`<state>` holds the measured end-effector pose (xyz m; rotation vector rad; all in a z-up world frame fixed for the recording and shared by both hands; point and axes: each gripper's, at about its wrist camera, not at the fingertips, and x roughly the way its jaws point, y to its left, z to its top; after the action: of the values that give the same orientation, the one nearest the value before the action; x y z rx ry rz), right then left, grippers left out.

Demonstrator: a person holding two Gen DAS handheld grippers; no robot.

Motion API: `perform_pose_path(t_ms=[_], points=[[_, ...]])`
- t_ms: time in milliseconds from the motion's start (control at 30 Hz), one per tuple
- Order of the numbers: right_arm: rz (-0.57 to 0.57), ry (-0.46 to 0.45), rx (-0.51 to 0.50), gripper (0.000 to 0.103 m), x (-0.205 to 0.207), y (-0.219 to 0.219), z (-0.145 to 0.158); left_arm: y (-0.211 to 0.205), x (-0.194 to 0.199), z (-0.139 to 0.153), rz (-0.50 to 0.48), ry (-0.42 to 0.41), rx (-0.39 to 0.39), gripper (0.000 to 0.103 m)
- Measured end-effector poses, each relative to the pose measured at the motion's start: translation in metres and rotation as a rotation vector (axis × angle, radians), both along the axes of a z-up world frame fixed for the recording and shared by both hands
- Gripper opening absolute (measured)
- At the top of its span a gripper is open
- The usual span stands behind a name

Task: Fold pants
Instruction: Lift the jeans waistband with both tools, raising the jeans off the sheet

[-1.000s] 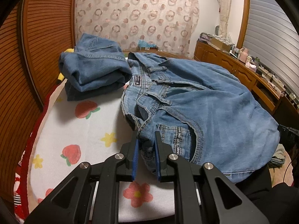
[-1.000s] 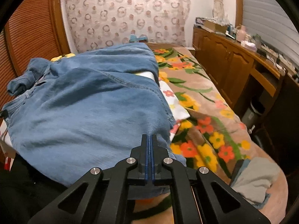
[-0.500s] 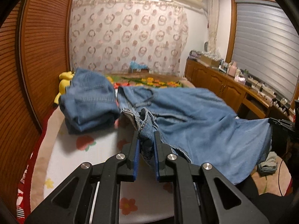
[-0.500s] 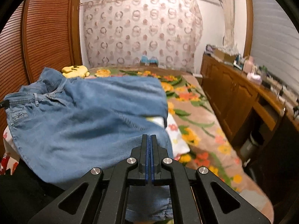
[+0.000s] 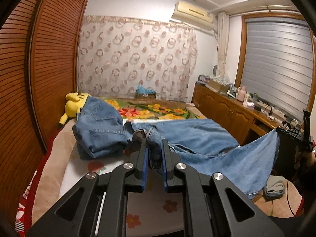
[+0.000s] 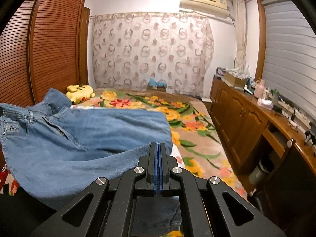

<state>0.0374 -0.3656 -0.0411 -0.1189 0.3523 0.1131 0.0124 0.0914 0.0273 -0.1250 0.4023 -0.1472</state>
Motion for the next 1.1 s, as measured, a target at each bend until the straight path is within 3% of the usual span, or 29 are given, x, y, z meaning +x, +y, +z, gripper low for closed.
perform_pose_path(t_ms=[200, 400, 633, 767, 867, 933, 1000, 1100], points=[[0.027, -0.063, -0.028, 0.001, 0.009, 0.006, 0.004, 0.003, 0.008, 0.005, 0.016, -0.010, 0.020, 0.012], [0.026, -0.035, -0.062, 0.001, 0.046, 0.009, -0.020, 0.000, 0.035, -0.009, 0.015, 0.026, 0.042, 0.012], [0.034, 0.134, -0.049, 0.001, 0.118, 0.017, -0.086, -0.006, 0.058, -0.032, 0.023, 0.069, 0.049, 0.012], [0.052, 0.188, -0.009, 0.001, 0.118, 0.019, -0.119, -0.008, 0.059, -0.045, 0.017, 0.096, 0.045, 0.012], [0.062, 0.213, 0.014, 0.008, 0.105, 0.015, -0.137, -0.007, 0.055, -0.049, 0.017, 0.098, 0.050, 0.012], [0.044, 0.219, 0.018, 0.033, 0.095, 0.005, -0.144, -0.008, 0.054, -0.049, 0.016, 0.100, 0.045, 0.012], [0.023, 0.224, 0.043, 0.044, 0.083, -0.008, -0.152, -0.009, 0.055, -0.052, 0.018, 0.106, 0.042, 0.012], [-0.008, 0.234, 0.058, 0.044, 0.076, -0.023, -0.146, -0.010, 0.056, -0.058, 0.018, 0.121, 0.039, 0.012]])
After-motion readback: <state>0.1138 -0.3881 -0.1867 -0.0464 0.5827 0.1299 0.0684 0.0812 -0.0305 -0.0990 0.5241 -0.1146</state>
